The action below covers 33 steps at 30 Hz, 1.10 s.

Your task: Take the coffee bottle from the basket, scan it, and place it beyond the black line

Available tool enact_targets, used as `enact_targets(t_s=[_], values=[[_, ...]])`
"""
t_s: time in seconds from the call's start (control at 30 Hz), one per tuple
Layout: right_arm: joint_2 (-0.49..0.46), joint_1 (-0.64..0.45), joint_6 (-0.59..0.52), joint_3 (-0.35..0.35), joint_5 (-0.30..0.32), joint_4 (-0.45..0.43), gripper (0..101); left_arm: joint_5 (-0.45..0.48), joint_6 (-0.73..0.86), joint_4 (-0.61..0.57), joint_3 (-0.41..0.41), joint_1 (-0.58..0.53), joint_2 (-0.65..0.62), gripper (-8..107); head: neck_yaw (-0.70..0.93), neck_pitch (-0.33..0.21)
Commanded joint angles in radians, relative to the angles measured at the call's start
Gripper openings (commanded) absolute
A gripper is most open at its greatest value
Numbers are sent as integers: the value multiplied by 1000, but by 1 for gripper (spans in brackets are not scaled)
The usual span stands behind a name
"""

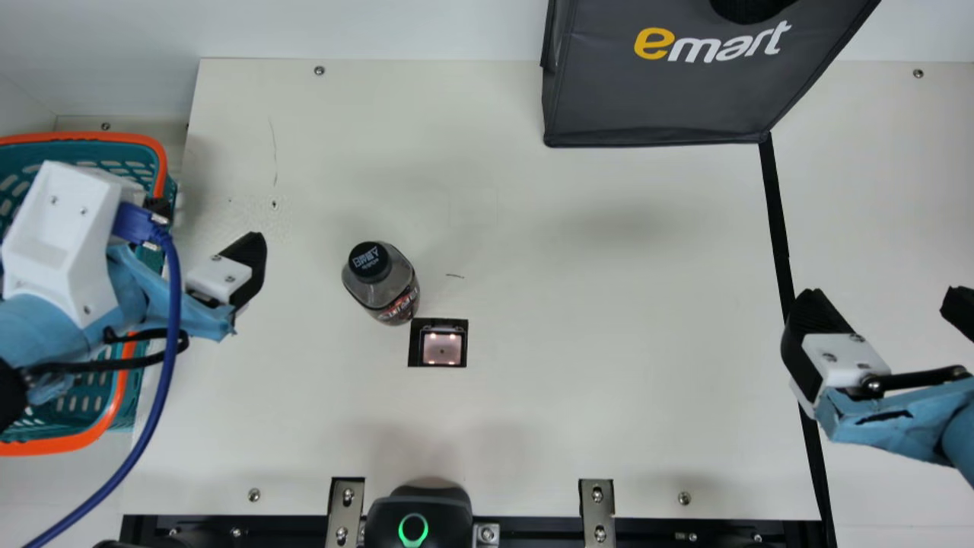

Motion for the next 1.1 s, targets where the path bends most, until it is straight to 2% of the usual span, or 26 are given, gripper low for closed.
enact_targets(t_s=[0.0,0.33,0.7,1.07], values=[[0,0,0,0,0,0,91,18,-21,8,-3,-15,-3,90,-1,-17],[0,0,0,0,0,0,91,65,-195,123,-27,-141,-3,90,-1,-17],[0,0,0,0,0,0,91,86,-475,348,-56,-316,39,90,-1,-17],[0,0,0,0,-1,0,91,157,-787,546,-110,-495,115,90,-1,-17]])
